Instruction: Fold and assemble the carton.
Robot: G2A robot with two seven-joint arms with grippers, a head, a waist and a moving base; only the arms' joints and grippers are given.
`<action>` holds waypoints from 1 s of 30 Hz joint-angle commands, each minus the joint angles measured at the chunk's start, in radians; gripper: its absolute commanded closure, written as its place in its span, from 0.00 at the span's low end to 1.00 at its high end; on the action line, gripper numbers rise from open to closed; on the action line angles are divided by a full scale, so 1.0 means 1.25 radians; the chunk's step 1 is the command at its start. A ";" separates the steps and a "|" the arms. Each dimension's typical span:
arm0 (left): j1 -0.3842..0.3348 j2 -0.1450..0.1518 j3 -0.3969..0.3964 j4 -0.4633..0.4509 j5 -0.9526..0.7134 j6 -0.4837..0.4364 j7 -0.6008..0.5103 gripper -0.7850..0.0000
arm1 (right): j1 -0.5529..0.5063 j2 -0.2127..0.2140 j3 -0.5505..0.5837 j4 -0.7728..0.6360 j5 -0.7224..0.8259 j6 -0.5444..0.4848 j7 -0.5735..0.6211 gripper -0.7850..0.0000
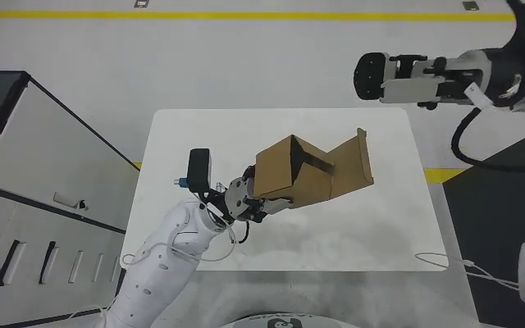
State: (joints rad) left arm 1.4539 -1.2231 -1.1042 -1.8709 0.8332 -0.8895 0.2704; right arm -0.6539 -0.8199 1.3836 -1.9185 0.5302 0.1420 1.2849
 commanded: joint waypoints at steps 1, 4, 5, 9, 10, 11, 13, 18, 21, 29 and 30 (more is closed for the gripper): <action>-0.001 0.000 0.000 0.001 -0.001 -0.002 -0.003 1.00 | -0.015 0.005 0.020 -0.010 -0.008 0.044 -0.004 0.00; -0.006 0.000 -0.002 -0.002 0.007 -0.005 -0.006 1.00 | -0.015 0.005 0.020 -0.010 -0.008 0.044 -0.004 0.00; -0.006 0.000 -0.002 -0.002 0.007 -0.005 -0.006 1.00 | -0.015 0.005 0.020 -0.010 -0.008 0.044 -0.004 0.00; -0.005 0.000 -0.001 -0.007 0.005 0.008 -0.013 1.00 | -0.028 0.005 0.016 -0.004 -0.007 0.048 -0.015 0.00; -0.004 0.000 -0.002 -0.010 0.005 0.014 -0.017 1.00 | -0.037 0.007 0.019 0.004 -0.019 0.062 -0.026 0.00; -0.004 0.000 -0.004 -0.013 0.004 0.017 -0.017 1.00 | -0.045 0.009 0.019 0.006 -0.021 0.087 -0.017 0.00; -0.004 0.000 -0.009 -0.016 0.005 0.022 -0.016 1.00 | -0.049 0.015 0.030 0.012 -0.042 0.143 -0.013 0.00; -0.002 0.000 -0.017 -0.019 0.008 0.026 -0.007 1.00 | -0.067 0.024 0.033 0.014 -0.030 0.268 0.014 0.00; -0.002 0.000 -0.017 -0.018 0.009 0.026 -0.004 1.00 | -0.077 0.025 0.027 0.019 0.010 0.309 0.006 0.00; -0.010 -0.004 -0.008 -0.004 0.005 0.028 0.008 1.00 | -0.097 0.023 0.017 0.014 0.045 0.290 0.001 0.00; -0.010 -0.005 -0.007 -0.001 -0.001 0.032 0.016 1.00 | -0.109 0.023 0.013 0.018 0.056 0.284 0.001 0.00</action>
State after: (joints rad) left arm 1.4416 -1.2279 -1.1134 -1.8748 0.8387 -0.8540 0.2825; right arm -0.7750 -0.7912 1.4050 -1.8993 0.5764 0.5046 1.2856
